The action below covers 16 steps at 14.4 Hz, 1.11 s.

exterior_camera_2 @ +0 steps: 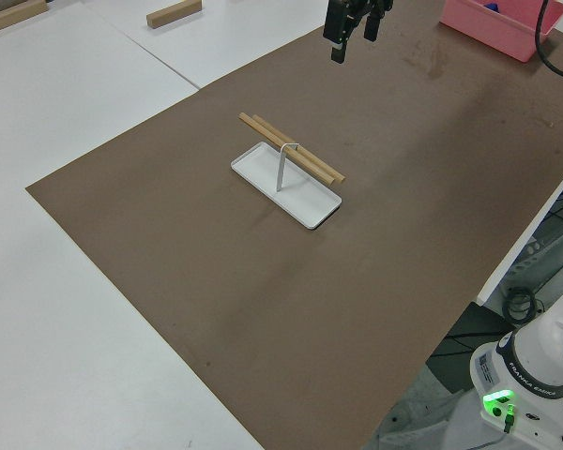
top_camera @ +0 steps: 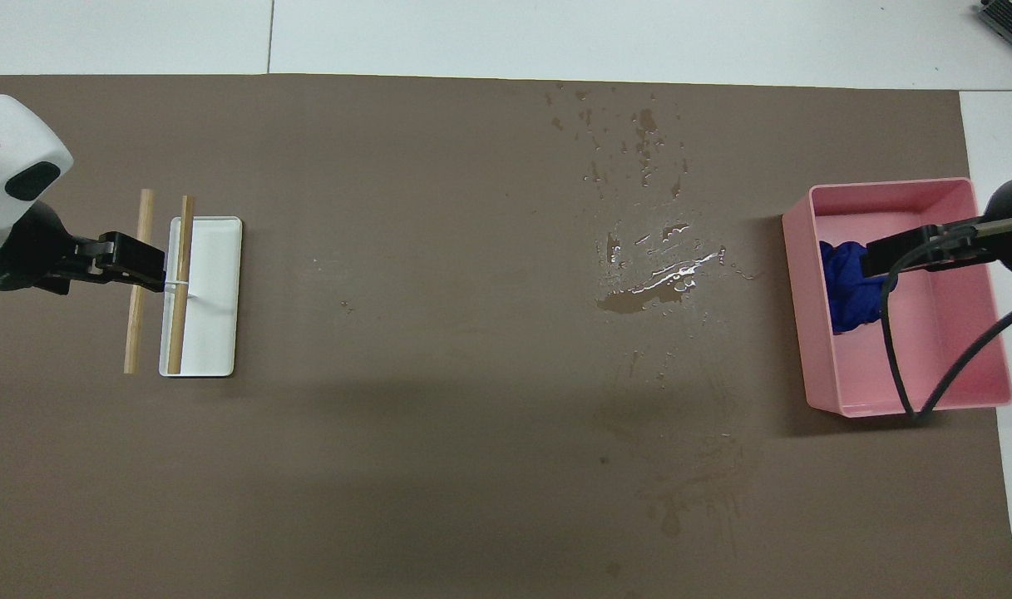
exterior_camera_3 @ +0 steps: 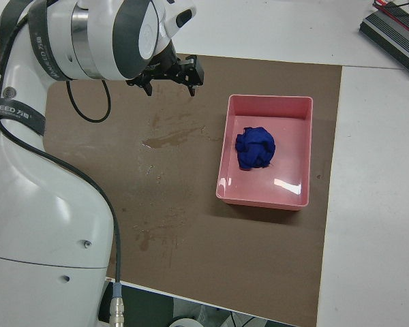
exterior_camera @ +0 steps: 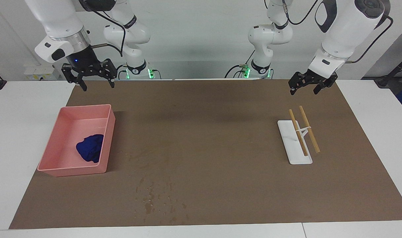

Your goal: Wipe water with towel using both arms

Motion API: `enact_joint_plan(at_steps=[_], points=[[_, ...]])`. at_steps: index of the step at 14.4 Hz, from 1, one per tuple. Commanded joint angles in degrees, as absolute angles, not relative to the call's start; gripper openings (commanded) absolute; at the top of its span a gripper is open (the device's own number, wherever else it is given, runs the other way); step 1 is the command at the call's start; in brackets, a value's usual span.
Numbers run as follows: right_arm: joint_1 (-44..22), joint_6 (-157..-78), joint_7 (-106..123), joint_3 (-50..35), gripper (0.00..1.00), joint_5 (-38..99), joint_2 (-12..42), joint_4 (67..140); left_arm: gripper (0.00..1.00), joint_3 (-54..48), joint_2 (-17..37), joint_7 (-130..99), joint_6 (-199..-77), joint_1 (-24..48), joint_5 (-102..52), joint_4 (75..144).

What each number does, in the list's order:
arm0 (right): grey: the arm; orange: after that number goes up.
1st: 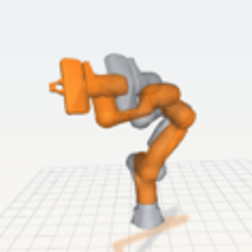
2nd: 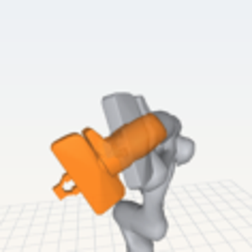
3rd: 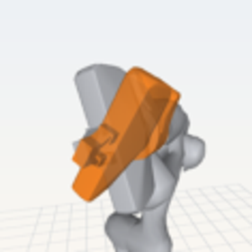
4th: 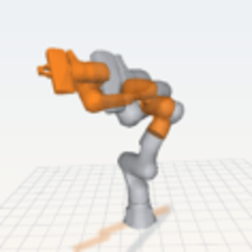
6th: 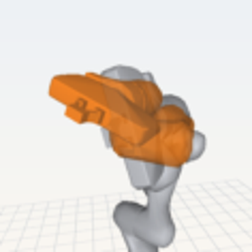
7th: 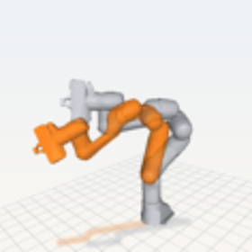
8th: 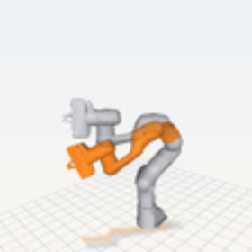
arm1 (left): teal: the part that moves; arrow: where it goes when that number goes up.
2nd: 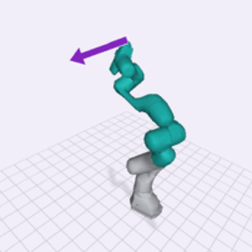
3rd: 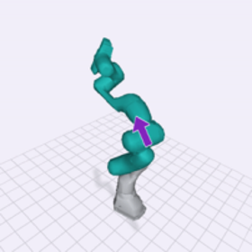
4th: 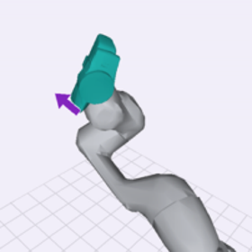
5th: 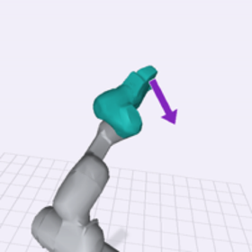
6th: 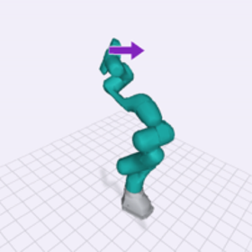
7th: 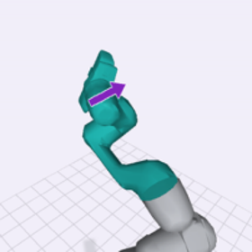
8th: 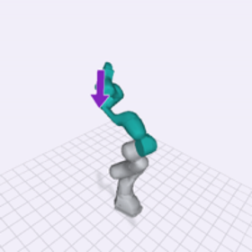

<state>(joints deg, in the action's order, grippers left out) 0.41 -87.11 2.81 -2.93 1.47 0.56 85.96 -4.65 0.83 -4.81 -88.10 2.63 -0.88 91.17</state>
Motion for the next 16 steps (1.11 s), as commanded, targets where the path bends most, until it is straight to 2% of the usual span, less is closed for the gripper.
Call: enact_joint_plan(at_steps=[1, 16], points=[[1.5, -86.0, 2.1, -2.7, 1.0, 1.8, 0.4, 86.0, 1.0, -4.3, -0.4, -4.7, -88.9, 3.0, -0.1, 92.7], [0.5, -88.5, 1.4, -2.4, 1.0, -0.9, 0.4, 86.0, 1.0, -4.3, -0.4, -4.7, -88.9, 3.0, -0.1, 92.7]])
